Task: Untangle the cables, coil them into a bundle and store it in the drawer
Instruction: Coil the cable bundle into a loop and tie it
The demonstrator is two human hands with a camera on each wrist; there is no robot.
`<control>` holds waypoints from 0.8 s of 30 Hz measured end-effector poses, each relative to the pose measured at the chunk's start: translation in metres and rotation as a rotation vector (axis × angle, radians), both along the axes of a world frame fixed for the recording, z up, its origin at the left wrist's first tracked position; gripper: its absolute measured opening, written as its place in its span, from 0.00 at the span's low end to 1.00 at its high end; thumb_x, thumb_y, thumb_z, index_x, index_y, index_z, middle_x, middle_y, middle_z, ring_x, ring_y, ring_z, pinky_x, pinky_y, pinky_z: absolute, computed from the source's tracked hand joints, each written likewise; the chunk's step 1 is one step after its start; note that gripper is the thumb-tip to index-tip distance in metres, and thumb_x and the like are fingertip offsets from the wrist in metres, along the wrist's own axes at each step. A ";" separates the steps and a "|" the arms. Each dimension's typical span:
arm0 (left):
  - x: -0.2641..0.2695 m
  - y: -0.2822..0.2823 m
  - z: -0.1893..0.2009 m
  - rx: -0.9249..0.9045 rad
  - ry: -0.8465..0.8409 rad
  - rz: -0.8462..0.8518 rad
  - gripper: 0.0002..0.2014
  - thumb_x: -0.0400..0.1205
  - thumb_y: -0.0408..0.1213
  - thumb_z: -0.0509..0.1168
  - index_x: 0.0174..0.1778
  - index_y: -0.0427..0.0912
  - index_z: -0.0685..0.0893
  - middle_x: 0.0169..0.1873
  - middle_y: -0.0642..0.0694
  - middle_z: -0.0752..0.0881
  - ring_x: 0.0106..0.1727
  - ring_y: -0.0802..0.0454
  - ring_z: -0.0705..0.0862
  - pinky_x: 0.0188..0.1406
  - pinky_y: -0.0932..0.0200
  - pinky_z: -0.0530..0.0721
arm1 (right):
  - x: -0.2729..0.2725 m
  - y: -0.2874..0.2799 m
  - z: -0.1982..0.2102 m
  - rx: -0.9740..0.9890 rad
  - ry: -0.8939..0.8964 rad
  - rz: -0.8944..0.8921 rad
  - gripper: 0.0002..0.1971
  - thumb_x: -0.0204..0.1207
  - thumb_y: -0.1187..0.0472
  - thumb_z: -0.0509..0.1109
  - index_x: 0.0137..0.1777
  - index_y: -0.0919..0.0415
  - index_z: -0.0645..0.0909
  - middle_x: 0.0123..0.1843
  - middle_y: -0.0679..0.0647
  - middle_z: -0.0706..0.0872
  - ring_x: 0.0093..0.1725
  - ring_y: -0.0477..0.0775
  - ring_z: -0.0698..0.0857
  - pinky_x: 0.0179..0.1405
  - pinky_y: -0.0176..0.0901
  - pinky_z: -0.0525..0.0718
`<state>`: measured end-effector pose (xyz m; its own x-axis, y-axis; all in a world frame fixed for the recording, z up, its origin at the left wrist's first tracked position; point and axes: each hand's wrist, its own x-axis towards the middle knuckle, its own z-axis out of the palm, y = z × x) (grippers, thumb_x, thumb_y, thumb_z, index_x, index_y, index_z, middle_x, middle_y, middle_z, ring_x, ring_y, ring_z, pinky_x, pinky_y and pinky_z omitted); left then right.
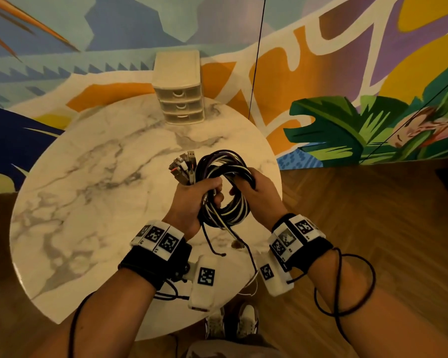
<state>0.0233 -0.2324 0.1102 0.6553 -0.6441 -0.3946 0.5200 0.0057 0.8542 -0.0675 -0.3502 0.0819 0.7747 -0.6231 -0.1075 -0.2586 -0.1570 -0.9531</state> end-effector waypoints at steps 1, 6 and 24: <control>-0.001 -0.001 0.000 -0.014 0.003 -0.006 0.03 0.80 0.26 0.63 0.41 0.37 0.79 0.30 0.42 0.76 0.23 0.51 0.73 0.23 0.60 0.74 | 0.002 -0.003 0.002 -0.046 0.028 0.002 0.08 0.82 0.57 0.62 0.51 0.59 0.81 0.35 0.49 0.88 0.32 0.41 0.85 0.34 0.32 0.80; 0.000 0.000 0.002 -0.035 0.037 -0.052 0.05 0.80 0.26 0.62 0.40 0.37 0.77 0.30 0.43 0.76 0.24 0.51 0.74 0.24 0.61 0.75 | 0.011 -0.018 0.007 -0.211 0.169 0.031 0.15 0.79 0.52 0.65 0.39 0.63 0.80 0.33 0.56 0.87 0.33 0.55 0.86 0.34 0.47 0.81; 0.004 -0.004 -0.011 0.050 0.039 0.116 0.03 0.79 0.26 0.64 0.39 0.34 0.81 0.28 0.42 0.80 0.24 0.51 0.77 0.24 0.61 0.78 | -0.009 -0.013 -0.010 0.374 0.001 0.131 0.18 0.80 0.57 0.68 0.67 0.59 0.76 0.59 0.59 0.85 0.55 0.56 0.87 0.46 0.51 0.89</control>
<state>0.0274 -0.2364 0.0994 0.7079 -0.5433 -0.4514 0.5514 0.0257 0.8339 -0.0763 -0.3627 0.0724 0.8449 -0.4367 -0.3089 -0.2602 0.1690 -0.9506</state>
